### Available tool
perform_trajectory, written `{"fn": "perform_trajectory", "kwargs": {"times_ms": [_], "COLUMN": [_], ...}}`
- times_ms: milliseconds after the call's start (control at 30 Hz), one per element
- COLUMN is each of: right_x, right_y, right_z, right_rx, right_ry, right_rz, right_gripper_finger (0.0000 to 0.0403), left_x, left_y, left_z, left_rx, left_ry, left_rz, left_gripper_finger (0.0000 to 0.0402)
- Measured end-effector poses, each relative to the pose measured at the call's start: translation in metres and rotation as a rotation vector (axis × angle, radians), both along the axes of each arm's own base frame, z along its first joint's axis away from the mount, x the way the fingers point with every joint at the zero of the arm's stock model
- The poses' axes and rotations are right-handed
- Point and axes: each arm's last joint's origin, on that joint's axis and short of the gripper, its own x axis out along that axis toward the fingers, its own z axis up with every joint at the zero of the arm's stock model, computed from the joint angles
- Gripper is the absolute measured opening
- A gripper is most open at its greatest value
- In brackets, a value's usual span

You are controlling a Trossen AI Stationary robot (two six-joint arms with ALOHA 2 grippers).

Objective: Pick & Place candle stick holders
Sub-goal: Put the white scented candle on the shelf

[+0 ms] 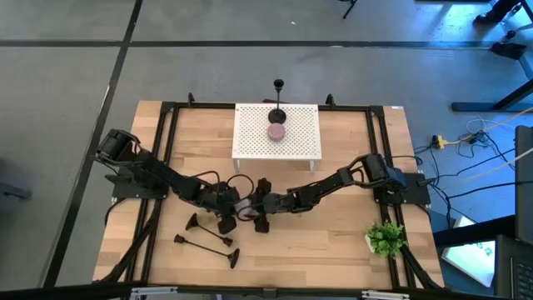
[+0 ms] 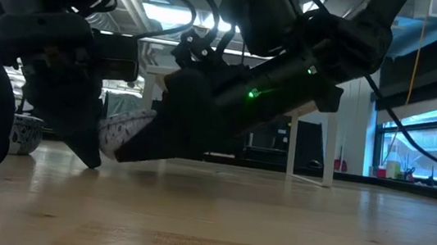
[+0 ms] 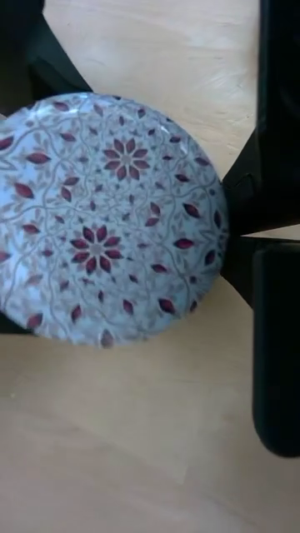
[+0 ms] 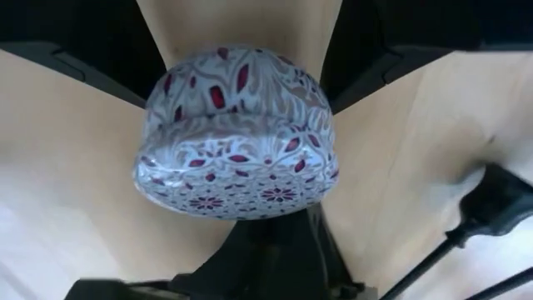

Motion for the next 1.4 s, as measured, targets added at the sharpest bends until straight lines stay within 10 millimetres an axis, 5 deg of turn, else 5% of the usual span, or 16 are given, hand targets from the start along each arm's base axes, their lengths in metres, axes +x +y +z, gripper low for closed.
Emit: {"fn": "perform_trajectory", "kwargs": {"times_ms": [1400], "right_x": [0.0], "right_y": [-0.008], "right_z": [-0.005], "right_rx": [0.098], "right_ry": [0.07], "right_rz": [0.125], "right_gripper_finger": [0.0303], "left_x": [0.001], "left_y": [-0.001], "left_z": [0.0], "left_rx": [-0.043], "left_ry": [0.001], "left_rz": [-0.015], "left_gripper_finger": [0.0002]}}
